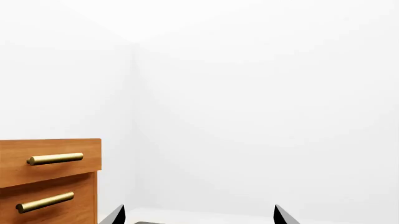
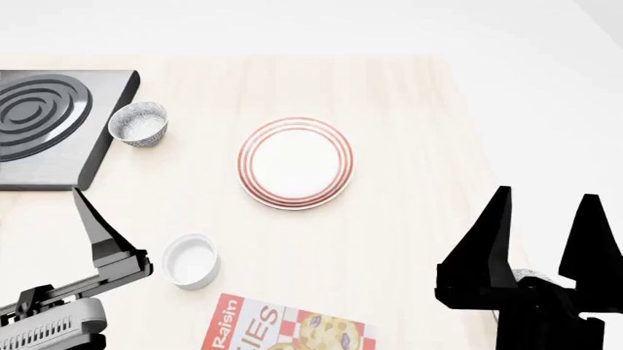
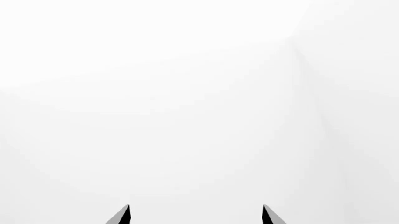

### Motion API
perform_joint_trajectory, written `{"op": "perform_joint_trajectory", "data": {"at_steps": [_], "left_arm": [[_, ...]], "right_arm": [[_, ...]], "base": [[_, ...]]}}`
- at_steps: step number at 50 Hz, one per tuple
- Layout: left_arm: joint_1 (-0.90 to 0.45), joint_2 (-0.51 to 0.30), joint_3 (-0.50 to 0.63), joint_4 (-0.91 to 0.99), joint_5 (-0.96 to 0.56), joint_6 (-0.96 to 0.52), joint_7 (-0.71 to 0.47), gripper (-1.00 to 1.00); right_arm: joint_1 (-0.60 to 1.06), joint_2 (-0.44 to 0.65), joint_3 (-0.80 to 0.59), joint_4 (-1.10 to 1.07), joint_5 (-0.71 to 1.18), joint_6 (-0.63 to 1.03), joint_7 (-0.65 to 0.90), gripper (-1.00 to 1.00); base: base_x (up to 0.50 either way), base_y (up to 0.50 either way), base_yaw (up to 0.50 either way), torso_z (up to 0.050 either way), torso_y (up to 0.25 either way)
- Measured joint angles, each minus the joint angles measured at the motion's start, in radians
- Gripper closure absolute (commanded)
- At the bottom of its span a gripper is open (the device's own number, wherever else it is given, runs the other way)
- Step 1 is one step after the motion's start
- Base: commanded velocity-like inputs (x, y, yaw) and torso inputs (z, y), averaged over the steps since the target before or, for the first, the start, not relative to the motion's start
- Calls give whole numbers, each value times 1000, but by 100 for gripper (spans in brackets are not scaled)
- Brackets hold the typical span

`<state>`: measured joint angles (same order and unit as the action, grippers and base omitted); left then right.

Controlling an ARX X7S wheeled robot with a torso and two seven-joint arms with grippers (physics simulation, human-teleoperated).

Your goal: Pick the akita bowl next to the cookies box and place it on the plate.

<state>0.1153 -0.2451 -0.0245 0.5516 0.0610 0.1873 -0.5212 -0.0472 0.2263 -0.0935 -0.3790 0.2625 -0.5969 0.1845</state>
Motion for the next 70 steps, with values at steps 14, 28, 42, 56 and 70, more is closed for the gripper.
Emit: {"op": "perform_joint_trajectory", "data": {"at_steps": [14,28,42,56,70], "left_arm": [[6,-8,2,11,-12,11,-6,-100],[9,-16,8,20,-17,7,-10,-100],[7,-20,20,25,-12,-7,-15,-100],[3,-24,38,17,-2,-12,-18,-100],[-2,-28,65,-3,8,-6,-17,-100]], "right_arm": [[24,75,58,-110,-12,168,55,-100],[-6,337,258,-322,163,656,120,-100],[-14,688,468,-408,386,1142,172,-100],[-12,858,758,-334,612,1432,13,-100],[-7,920,986,-204,912,1648,-128,-100]], "base": [[0,0,0,0,0],[0,0,0,0,0],[0,0,0,0,0],[0,0,0,0,0],[0,0,0,0,0]]}}
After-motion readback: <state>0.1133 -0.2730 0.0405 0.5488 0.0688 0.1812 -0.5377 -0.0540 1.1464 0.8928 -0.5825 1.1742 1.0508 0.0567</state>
